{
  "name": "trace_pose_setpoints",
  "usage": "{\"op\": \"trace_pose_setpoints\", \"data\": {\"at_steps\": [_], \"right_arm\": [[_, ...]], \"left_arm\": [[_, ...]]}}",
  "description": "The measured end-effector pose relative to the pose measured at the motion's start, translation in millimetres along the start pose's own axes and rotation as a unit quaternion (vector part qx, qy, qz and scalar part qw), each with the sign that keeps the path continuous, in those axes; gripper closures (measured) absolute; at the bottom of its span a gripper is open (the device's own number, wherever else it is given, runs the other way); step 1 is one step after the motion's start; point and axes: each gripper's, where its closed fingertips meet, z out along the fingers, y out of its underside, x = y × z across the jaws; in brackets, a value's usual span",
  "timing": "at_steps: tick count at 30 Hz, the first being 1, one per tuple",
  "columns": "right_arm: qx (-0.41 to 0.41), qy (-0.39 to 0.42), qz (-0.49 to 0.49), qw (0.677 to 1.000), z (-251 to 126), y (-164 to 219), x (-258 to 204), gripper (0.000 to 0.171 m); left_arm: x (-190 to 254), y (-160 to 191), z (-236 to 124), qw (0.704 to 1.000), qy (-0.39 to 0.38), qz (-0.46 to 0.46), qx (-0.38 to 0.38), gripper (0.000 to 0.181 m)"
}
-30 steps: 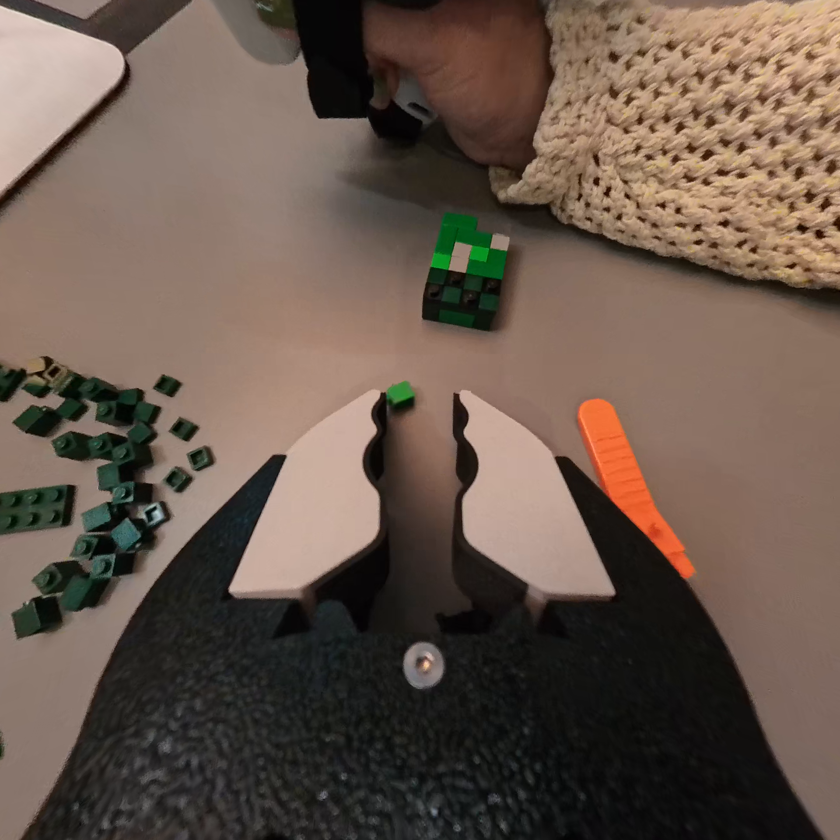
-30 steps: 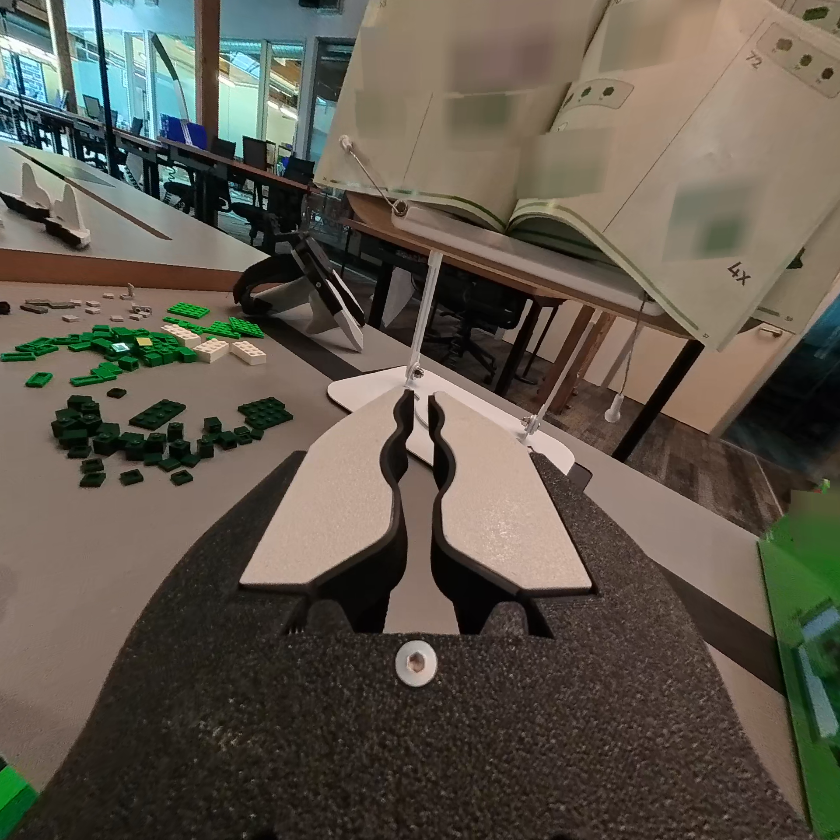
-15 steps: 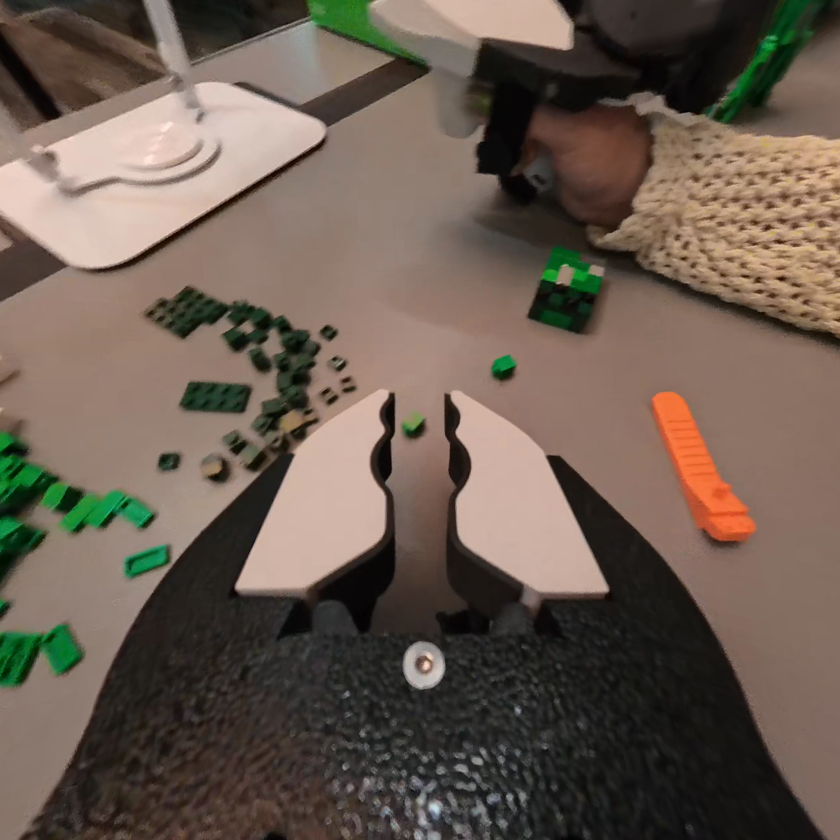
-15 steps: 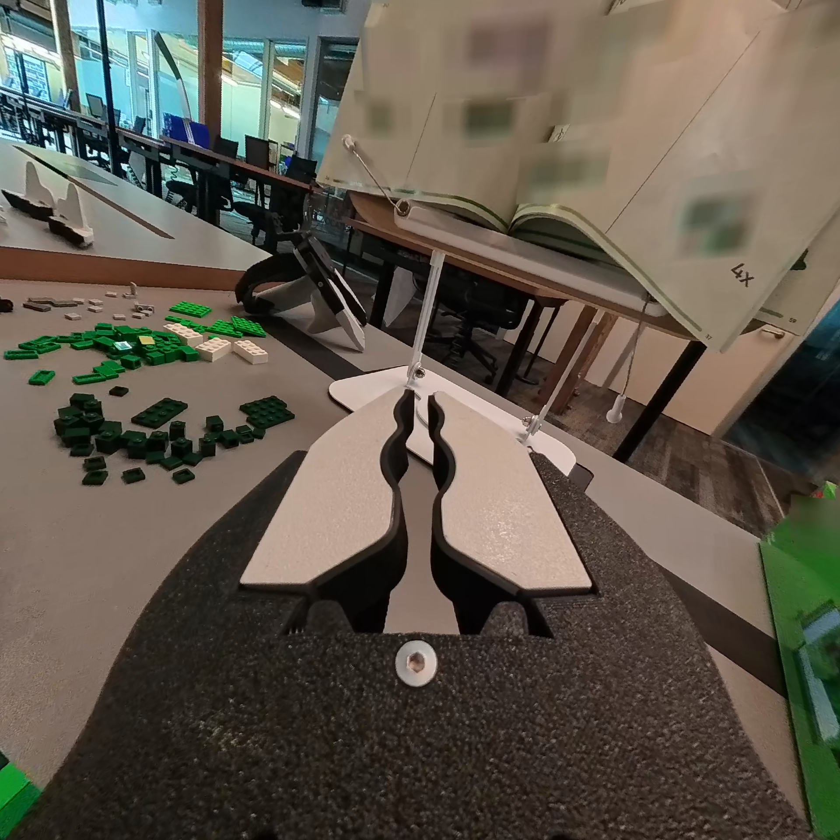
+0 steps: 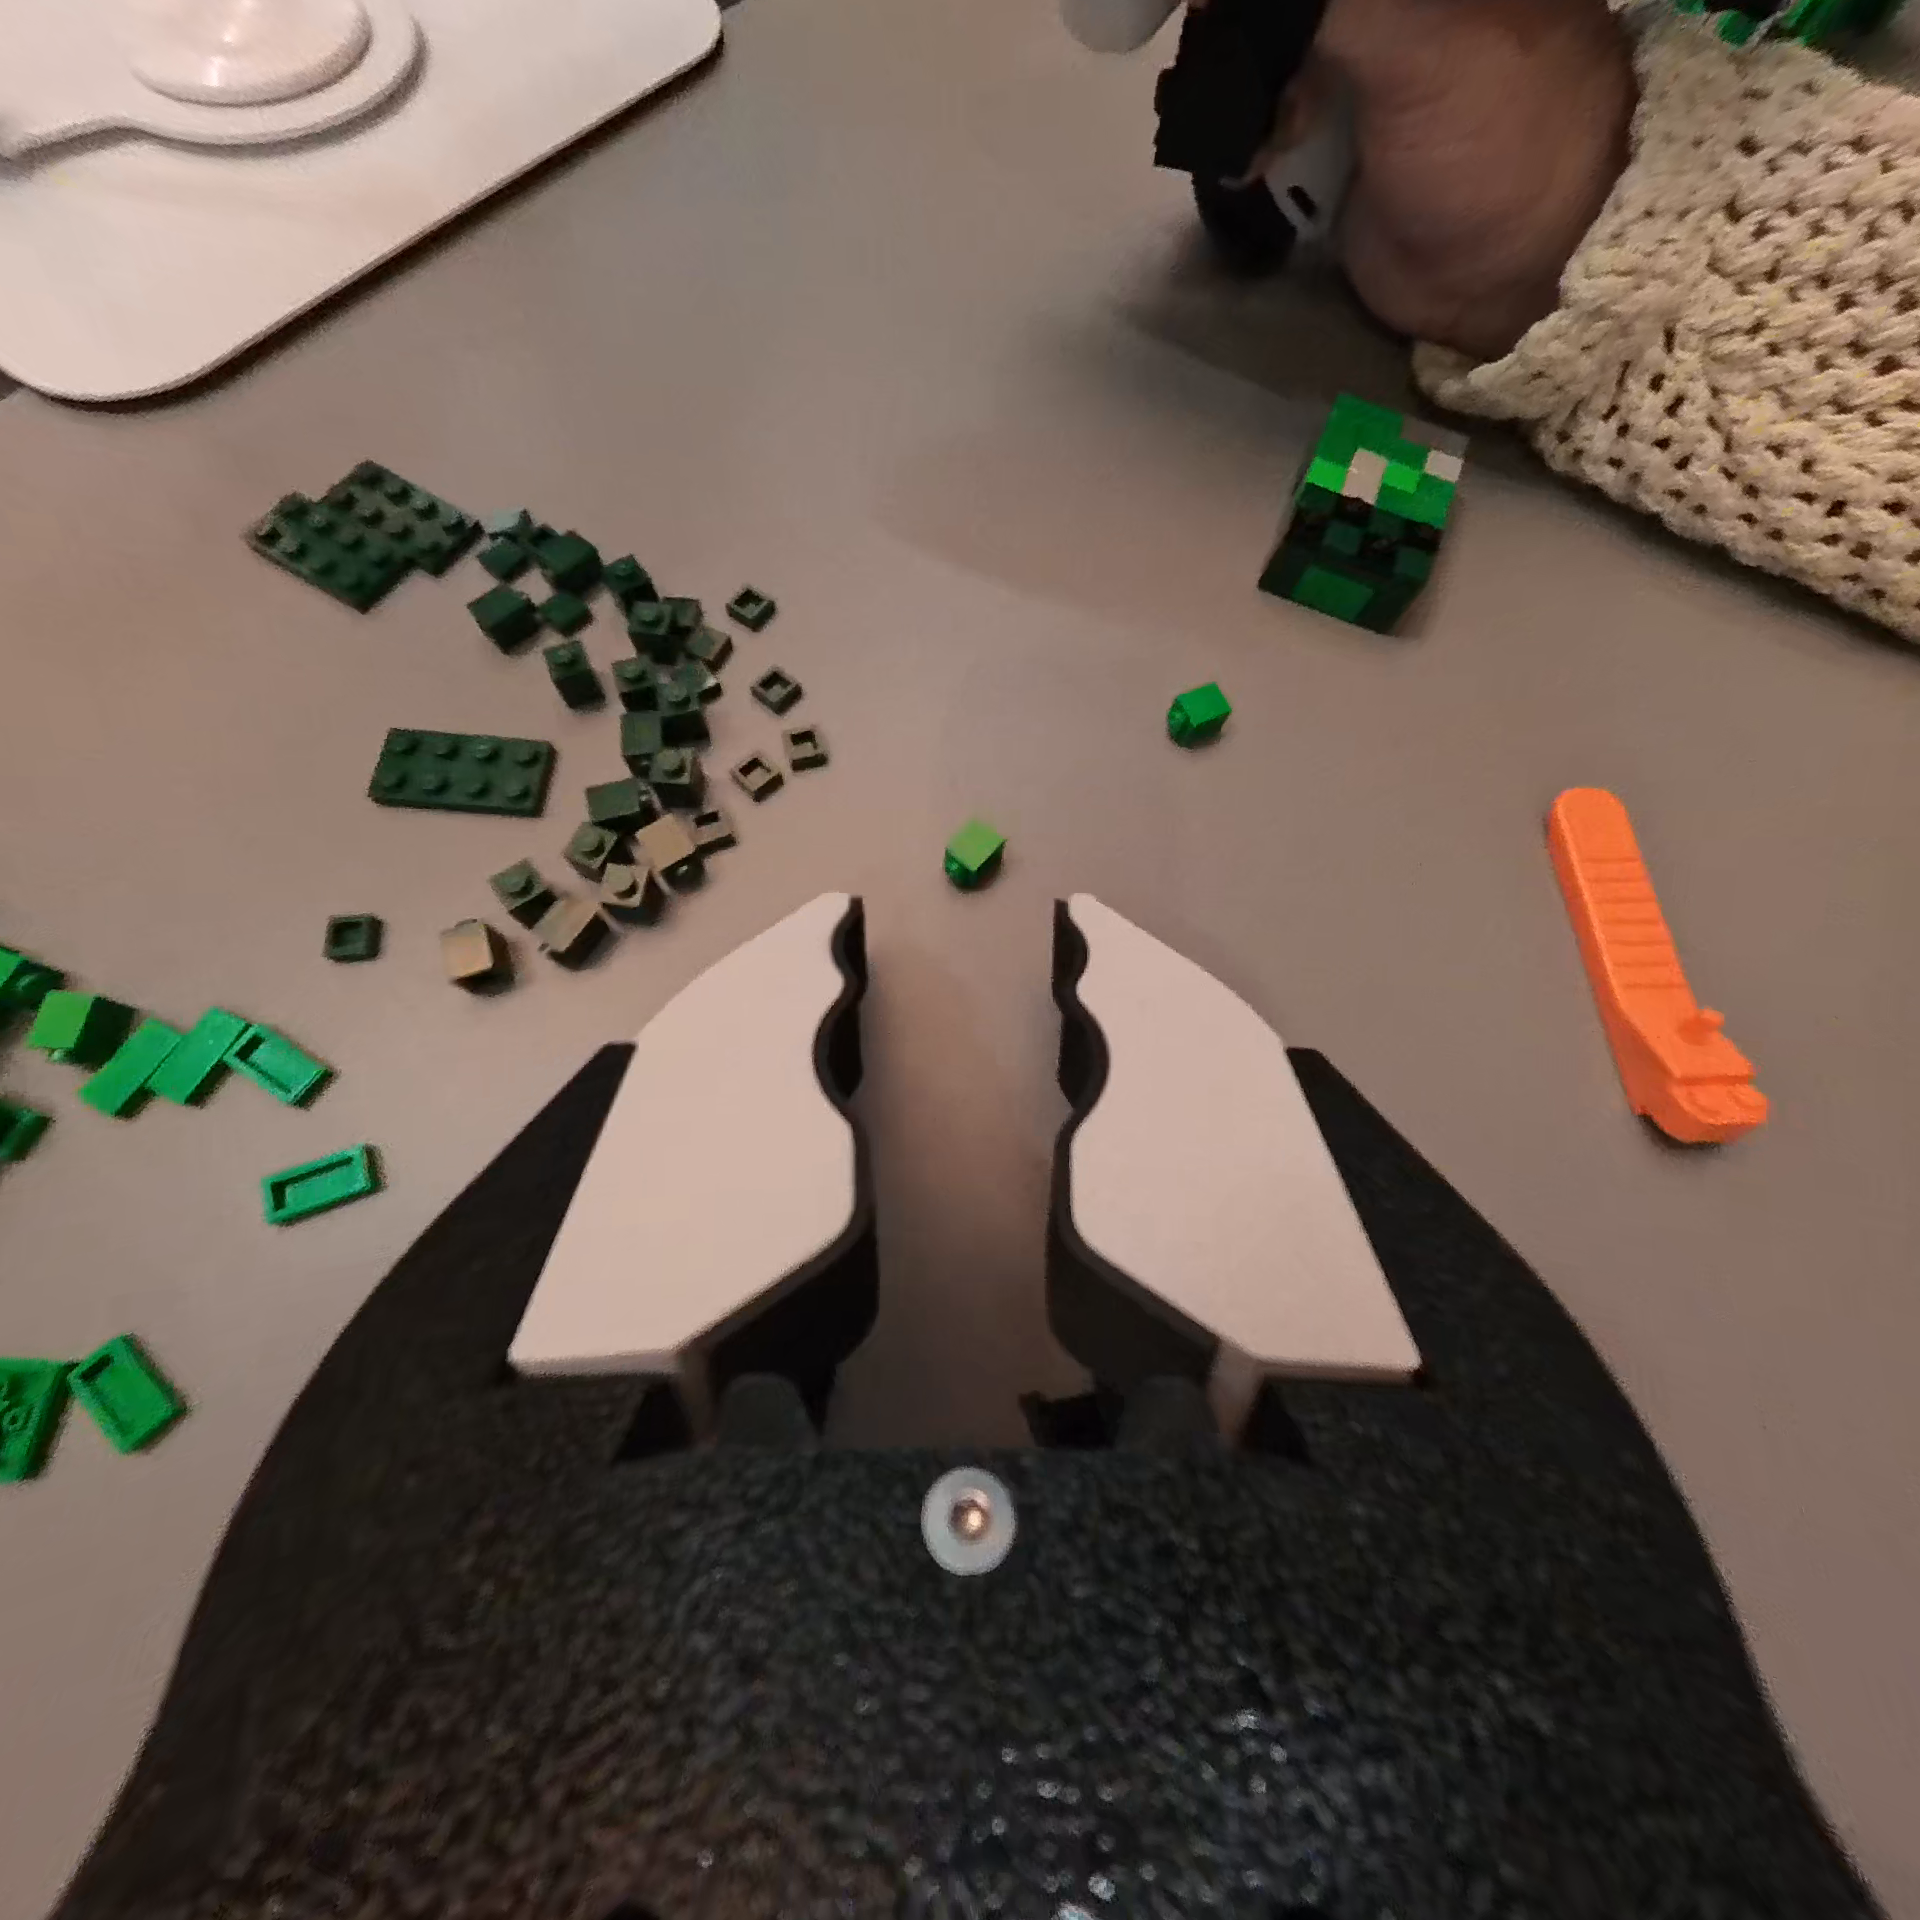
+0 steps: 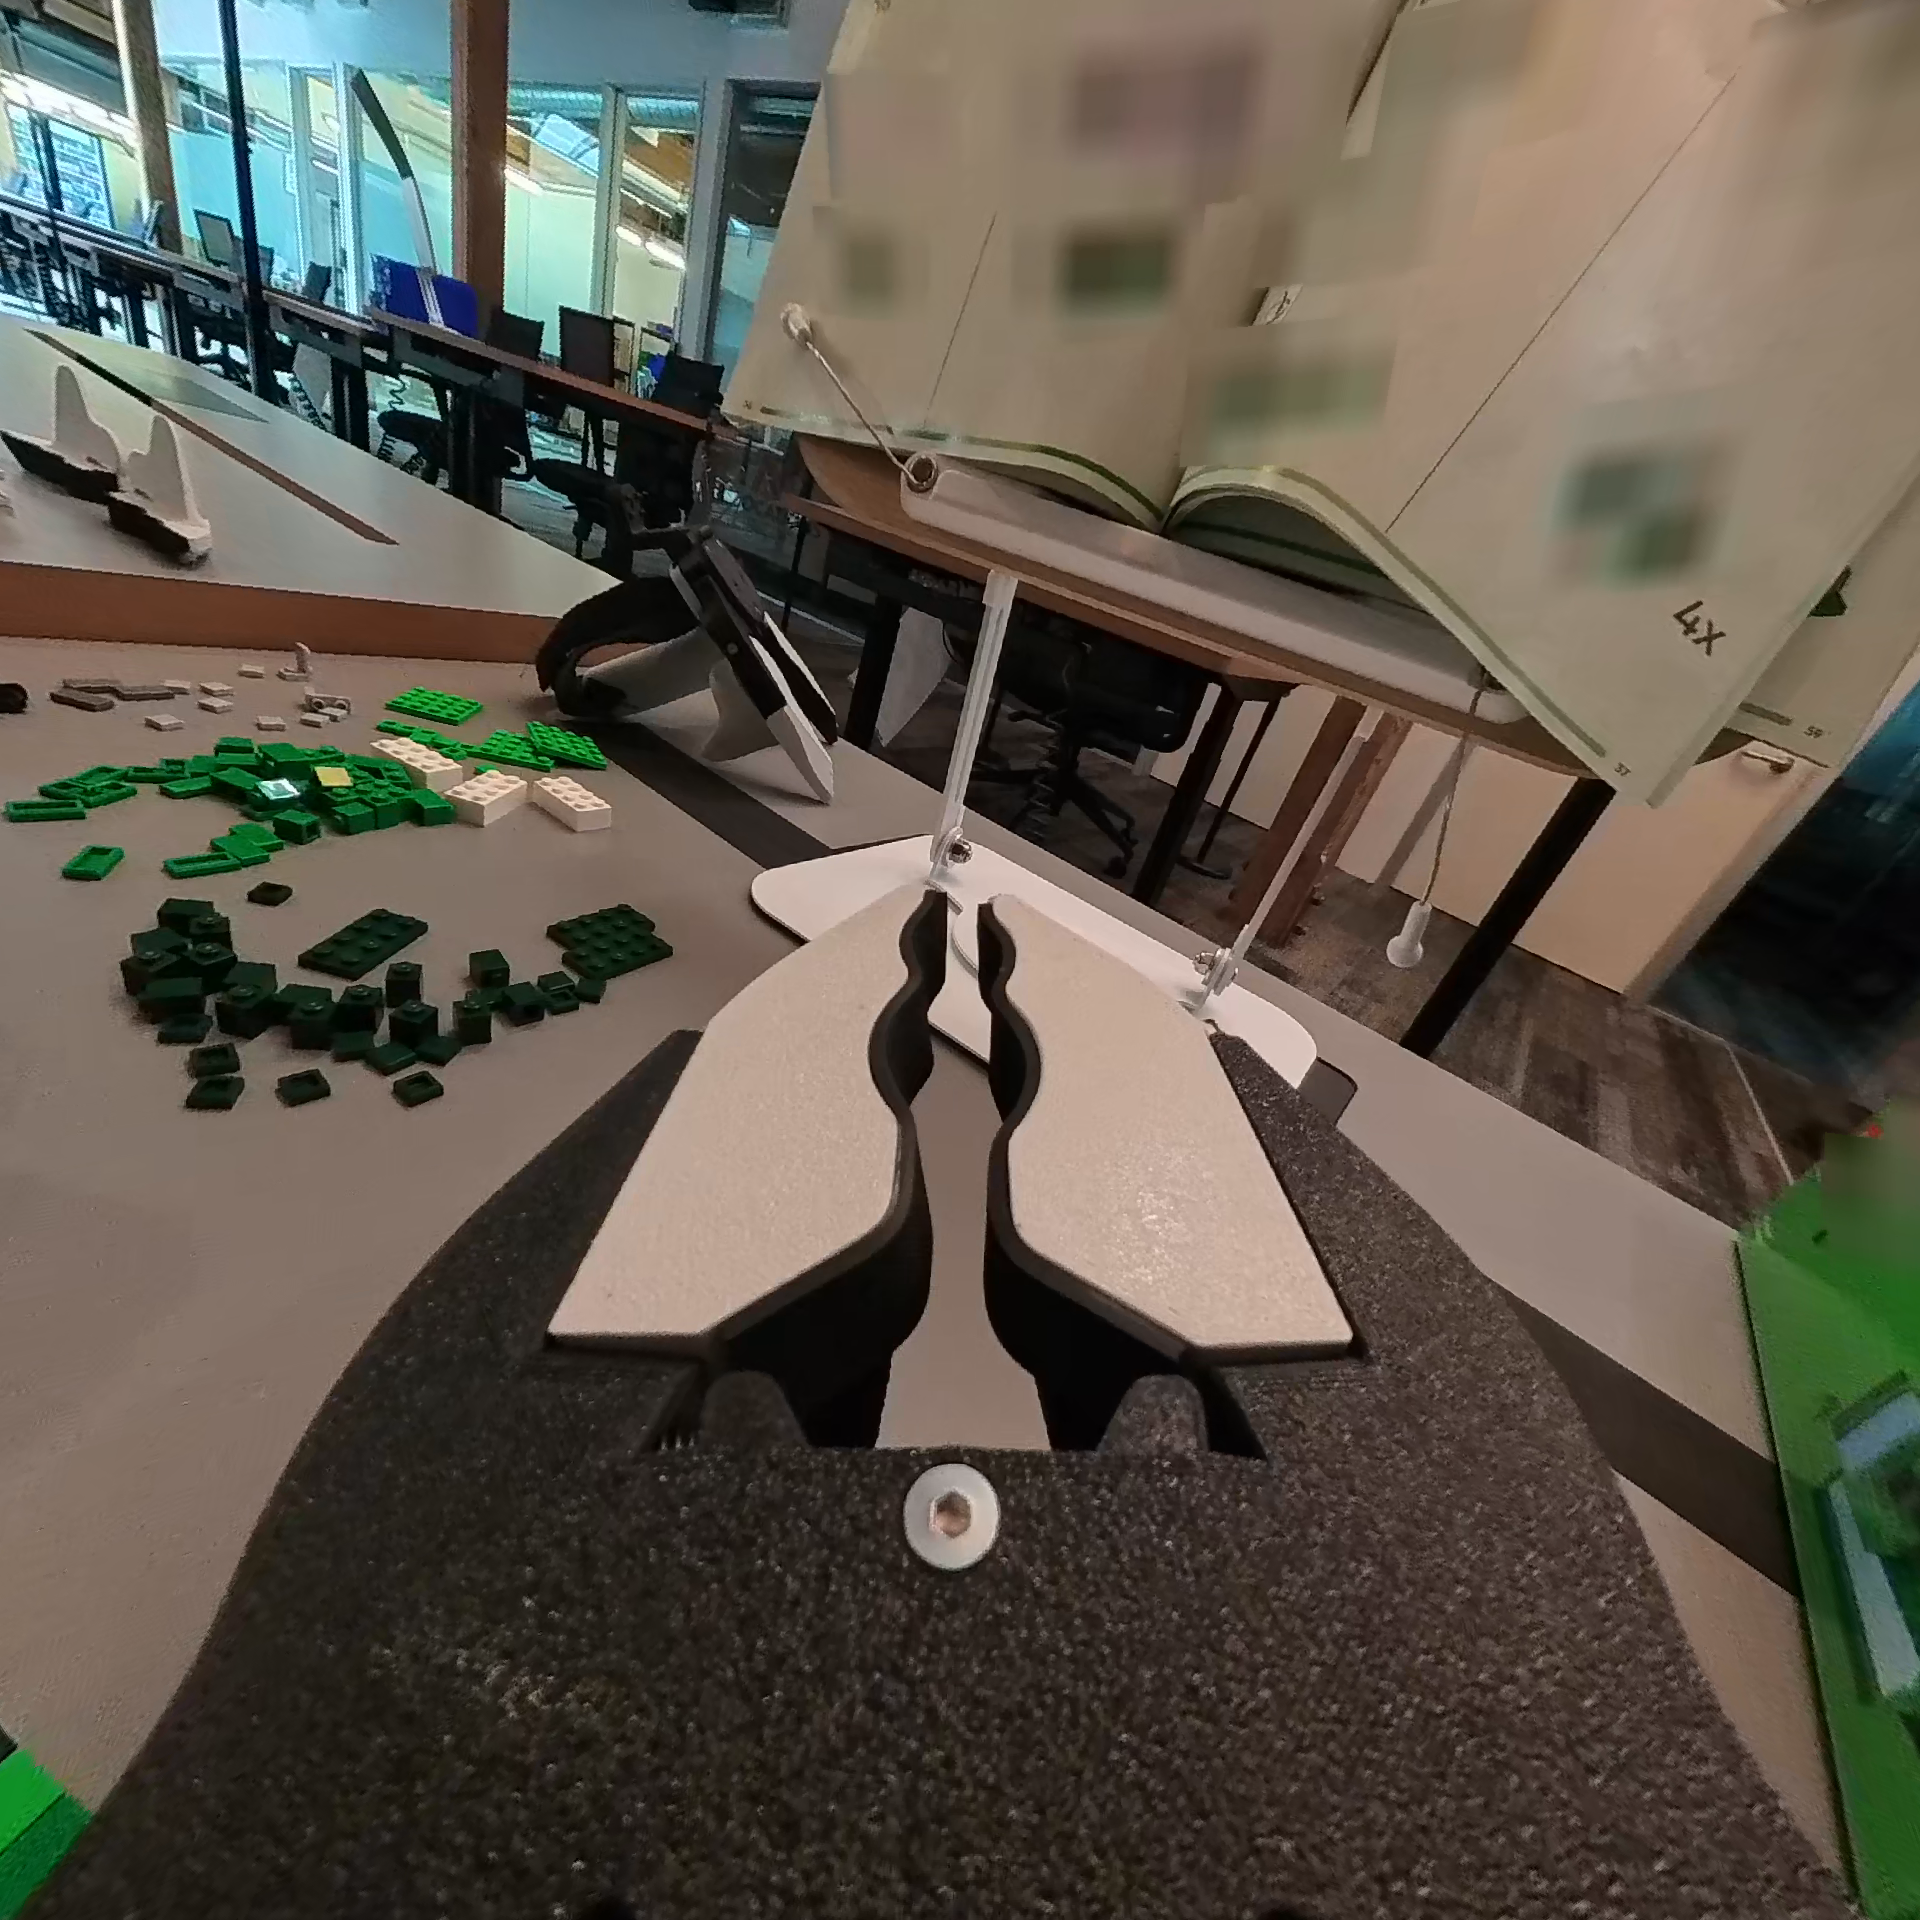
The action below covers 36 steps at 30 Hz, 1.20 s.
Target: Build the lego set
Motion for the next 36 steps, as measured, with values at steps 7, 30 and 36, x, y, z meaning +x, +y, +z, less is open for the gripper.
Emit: {"op": "trace_pose_setpoints", "data": {"at_steps": [7,30,36], "right_arm": [[-0.001,0.000,-0.001,1.000,0,0,0,0.166],[-0.002,-0.002,-0.002,1.000,0,0,-1,0.166],[-0.002,-0.001,-0.002,1.000,1,0,-1,0.166]], "left_arm": [[-20,-3,2,0.997,-0.075,-0.028,0.004,0.153],[-62,2,11,0.984,-0.171,-0.037,-0.029,0.171],[0,-49,7,0.992,-0.059,0.068,0.085,0.171]]}}
